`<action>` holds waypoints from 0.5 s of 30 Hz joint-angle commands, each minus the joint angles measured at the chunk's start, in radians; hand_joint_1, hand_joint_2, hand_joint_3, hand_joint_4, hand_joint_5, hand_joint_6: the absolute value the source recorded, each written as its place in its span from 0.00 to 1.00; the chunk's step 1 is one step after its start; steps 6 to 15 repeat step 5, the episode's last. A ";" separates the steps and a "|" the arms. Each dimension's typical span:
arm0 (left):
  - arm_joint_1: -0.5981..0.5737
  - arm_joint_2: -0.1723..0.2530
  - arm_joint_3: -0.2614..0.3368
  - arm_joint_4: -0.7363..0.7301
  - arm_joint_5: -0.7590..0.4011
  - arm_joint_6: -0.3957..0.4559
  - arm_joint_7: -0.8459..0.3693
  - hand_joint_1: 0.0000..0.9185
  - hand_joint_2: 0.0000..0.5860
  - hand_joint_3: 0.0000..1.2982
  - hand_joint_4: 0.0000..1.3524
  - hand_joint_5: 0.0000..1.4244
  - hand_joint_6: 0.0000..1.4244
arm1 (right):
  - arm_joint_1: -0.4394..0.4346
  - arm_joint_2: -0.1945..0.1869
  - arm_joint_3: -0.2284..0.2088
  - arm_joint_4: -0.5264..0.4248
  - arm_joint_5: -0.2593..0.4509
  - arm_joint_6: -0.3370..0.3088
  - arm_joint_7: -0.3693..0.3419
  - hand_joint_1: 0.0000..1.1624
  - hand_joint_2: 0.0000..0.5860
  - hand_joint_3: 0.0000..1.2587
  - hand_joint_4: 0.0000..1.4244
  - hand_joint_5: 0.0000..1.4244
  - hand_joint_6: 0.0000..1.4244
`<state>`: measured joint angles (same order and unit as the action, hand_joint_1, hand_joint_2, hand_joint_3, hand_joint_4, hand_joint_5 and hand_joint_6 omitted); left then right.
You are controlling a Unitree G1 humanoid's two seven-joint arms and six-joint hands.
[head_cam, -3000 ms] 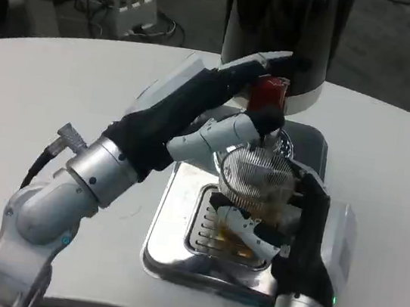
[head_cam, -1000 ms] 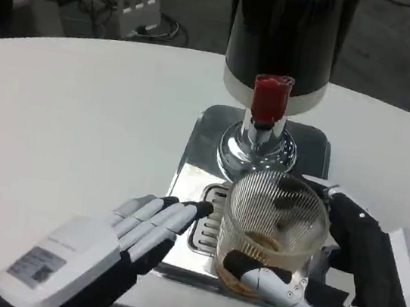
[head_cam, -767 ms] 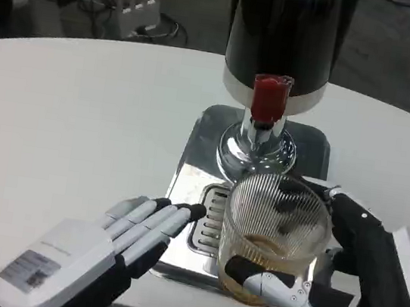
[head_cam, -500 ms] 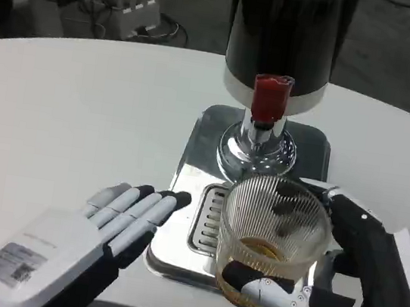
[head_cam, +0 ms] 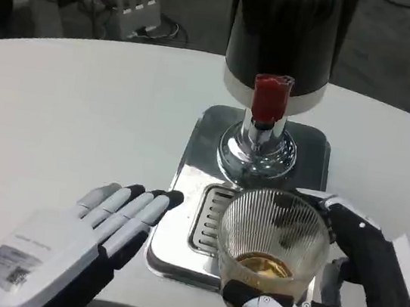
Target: Grasp the cup under the faucet to collect the drink, then remove the cup.
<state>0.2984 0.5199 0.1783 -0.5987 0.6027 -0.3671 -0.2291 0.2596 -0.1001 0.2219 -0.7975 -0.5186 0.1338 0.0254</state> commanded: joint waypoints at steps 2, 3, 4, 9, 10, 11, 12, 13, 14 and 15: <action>0.014 -0.002 -0.018 -0.012 0.030 0.008 -0.009 0.00 0.07 0.00 0.00 0.00 0.00 | 0.003 -0.016 0.001 -0.028 -0.039 -0.084 -0.020 0.76 0.21 0.68 0.70 0.84 0.93; 0.016 -0.002 -0.022 -0.011 0.035 0.008 -0.007 0.00 0.07 0.00 0.00 0.00 0.00 | 0.005 -0.016 0.001 -0.027 -0.045 -0.092 -0.022 0.76 0.21 0.68 0.70 0.84 0.93; 0.017 -0.003 -0.025 -0.012 0.040 0.008 -0.006 0.00 0.07 0.00 0.00 0.00 0.00 | 0.005 -0.015 0.001 -0.025 -0.048 -0.098 -0.023 0.76 0.21 0.68 0.70 0.84 0.93; 0.016 -0.004 -0.029 -0.012 0.044 0.010 -0.006 0.00 0.07 0.00 0.00 0.00 0.00 | 0.006 -0.010 0.001 -0.025 -0.045 -0.098 -0.024 0.76 0.21 0.68 0.70 0.84 0.93; 0.016 -0.004 -0.029 -0.012 0.044 0.010 -0.006 0.00 0.07 0.00 0.00 0.00 0.00 | 0.006 -0.010 0.001 -0.025 -0.045 -0.098 -0.024 0.76 0.21 0.68 0.70 0.84 0.93; 0.016 -0.004 -0.029 -0.012 0.044 0.010 -0.006 0.00 0.07 0.00 0.00 0.00 0.00 | 0.006 -0.010 0.001 -0.025 -0.045 -0.098 -0.024 0.76 0.21 0.68 0.70 0.84 0.93; 0.016 -0.004 -0.029 -0.012 0.044 0.010 -0.006 0.00 0.07 0.00 0.00 0.00 0.00 | 0.006 -0.010 0.001 -0.025 -0.045 -0.098 -0.024 0.76 0.21 0.68 0.70 0.84 0.93; 0.016 -0.004 -0.029 -0.012 0.044 0.010 -0.006 0.00 0.07 0.00 0.00 0.00 0.00 | 0.006 -0.010 0.001 -0.025 -0.045 -0.098 -0.024 0.76 0.21 0.68 0.70 0.84 0.93; 0.016 -0.004 -0.029 -0.012 0.044 0.010 -0.006 0.00 0.07 0.00 0.00 0.00 0.00 | 0.006 -0.010 0.001 -0.025 -0.045 -0.098 -0.024 0.76 0.21 0.68 0.70 0.84 0.93; 0.016 -0.004 -0.029 -0.012 0.044 0.010 -0.006 0.00 0.07 0.00 0.00 0.00 0.00 | 0.006 -0.010 0.001 -0.025 -0.045 -0.098 -0.024 0.76 0.21 0.68 0.70 0.84 0.93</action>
